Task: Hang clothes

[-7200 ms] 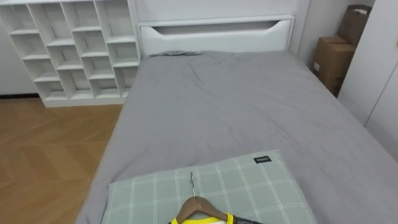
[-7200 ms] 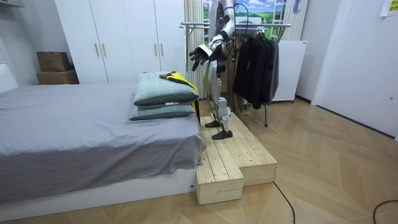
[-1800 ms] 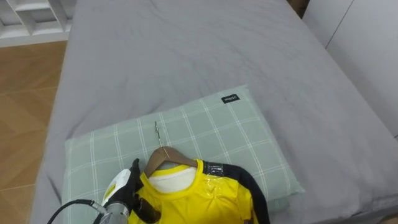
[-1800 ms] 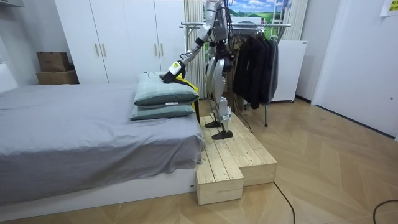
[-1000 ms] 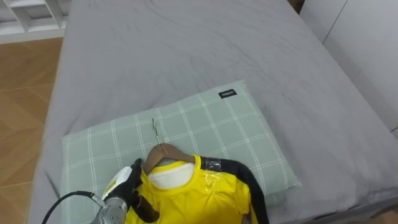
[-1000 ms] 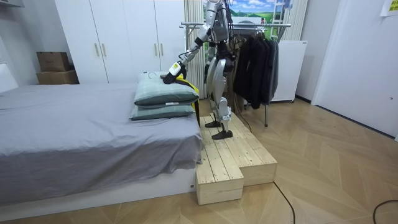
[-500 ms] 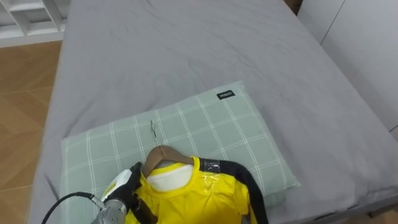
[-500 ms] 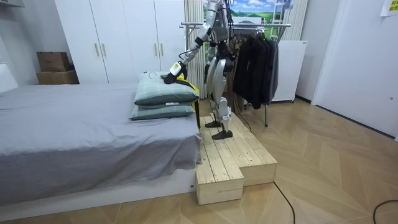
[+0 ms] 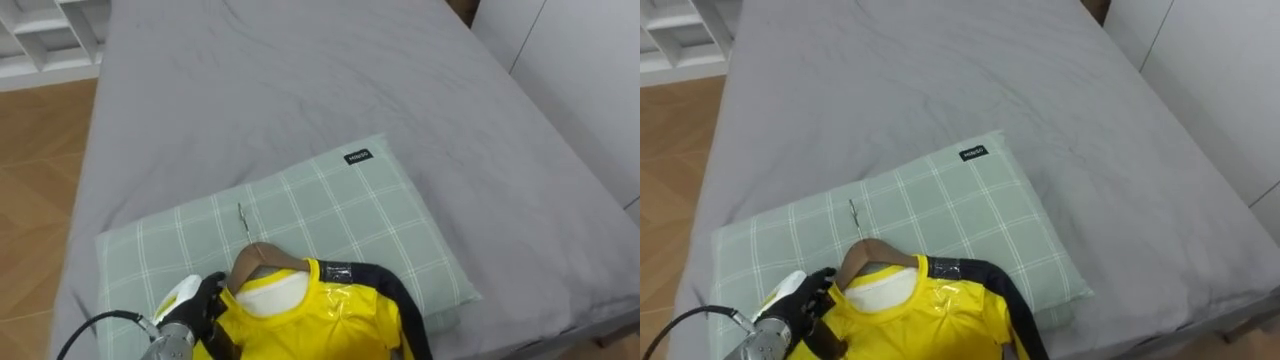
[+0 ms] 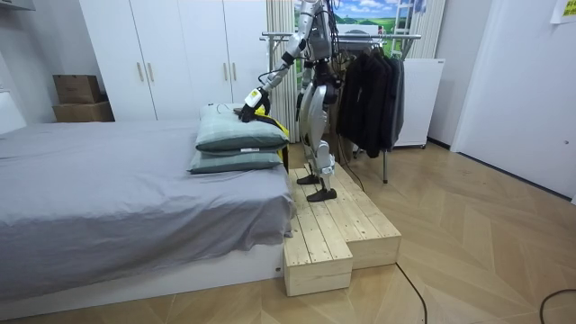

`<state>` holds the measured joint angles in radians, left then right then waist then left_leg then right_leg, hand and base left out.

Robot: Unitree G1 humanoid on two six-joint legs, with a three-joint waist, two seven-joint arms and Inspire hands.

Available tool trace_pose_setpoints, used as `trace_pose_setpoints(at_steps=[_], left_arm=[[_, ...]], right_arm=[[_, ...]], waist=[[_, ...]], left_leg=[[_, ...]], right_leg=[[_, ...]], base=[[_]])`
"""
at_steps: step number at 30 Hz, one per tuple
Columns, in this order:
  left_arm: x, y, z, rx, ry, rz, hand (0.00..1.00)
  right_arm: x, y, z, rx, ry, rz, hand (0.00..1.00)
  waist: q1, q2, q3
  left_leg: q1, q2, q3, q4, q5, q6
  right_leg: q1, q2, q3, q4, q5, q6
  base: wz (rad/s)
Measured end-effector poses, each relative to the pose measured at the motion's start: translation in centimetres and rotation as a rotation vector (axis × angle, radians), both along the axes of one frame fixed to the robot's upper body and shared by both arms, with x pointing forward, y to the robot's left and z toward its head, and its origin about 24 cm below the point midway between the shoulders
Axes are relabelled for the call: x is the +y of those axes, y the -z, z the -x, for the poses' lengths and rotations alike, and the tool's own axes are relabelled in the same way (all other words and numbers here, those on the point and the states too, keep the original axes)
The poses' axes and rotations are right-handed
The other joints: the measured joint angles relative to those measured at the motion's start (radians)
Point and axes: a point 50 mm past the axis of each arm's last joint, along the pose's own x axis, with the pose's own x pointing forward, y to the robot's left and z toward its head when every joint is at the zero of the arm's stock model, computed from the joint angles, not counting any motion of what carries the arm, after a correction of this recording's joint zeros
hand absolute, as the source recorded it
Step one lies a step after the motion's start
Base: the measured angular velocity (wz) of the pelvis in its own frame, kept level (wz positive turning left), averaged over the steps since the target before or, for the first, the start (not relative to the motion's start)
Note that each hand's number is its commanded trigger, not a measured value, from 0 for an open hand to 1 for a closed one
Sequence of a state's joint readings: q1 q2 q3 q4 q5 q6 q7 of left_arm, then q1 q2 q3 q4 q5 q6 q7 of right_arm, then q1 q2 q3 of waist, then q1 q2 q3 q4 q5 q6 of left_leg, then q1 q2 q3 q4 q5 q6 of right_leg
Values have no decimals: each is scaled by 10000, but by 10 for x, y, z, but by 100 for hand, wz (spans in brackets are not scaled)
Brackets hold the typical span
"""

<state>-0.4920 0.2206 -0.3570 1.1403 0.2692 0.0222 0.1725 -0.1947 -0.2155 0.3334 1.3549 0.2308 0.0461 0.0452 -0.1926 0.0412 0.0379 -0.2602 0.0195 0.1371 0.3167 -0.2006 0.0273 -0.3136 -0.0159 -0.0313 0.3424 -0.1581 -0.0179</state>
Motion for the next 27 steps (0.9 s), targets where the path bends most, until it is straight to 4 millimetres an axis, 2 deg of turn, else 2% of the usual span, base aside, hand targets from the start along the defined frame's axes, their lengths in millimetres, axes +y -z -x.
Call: trace_pose_setpoints(at_steps=[4,10,16,27], left_arm=[[0,0,0,29,-30,-14,100],[-12,8,5,425,61,283,100],[-21,11,6,619,252,553,100],[-23,9,4,518,364,555,100]], right_arm=[[0,0,0,-2,-8,-15,0],[2,0,-2,-45,-35,-51,0],[4,-1,-5,-101,-57,-87,0],[5,0,-3,-58,-64,-242,0]], waist=[[-14,-13,3],[-5,-102,58],[-12,-164,77],[30,-237,42]], left_leg=[[98,3,31,-107,38,11],[67,-44,28,-91,38,11],[-82,-51,2,-69,50,27],[-42,-49,-14,-123,49,26]], right_leg=[[43,-29,20,0,-5,8],[49,-32,3,-23,-19,22],[-71,-33,-7,-36,-21,23],[37,-36,-91,-168,-18,21]], base=[[0],[0],[0],[2]])
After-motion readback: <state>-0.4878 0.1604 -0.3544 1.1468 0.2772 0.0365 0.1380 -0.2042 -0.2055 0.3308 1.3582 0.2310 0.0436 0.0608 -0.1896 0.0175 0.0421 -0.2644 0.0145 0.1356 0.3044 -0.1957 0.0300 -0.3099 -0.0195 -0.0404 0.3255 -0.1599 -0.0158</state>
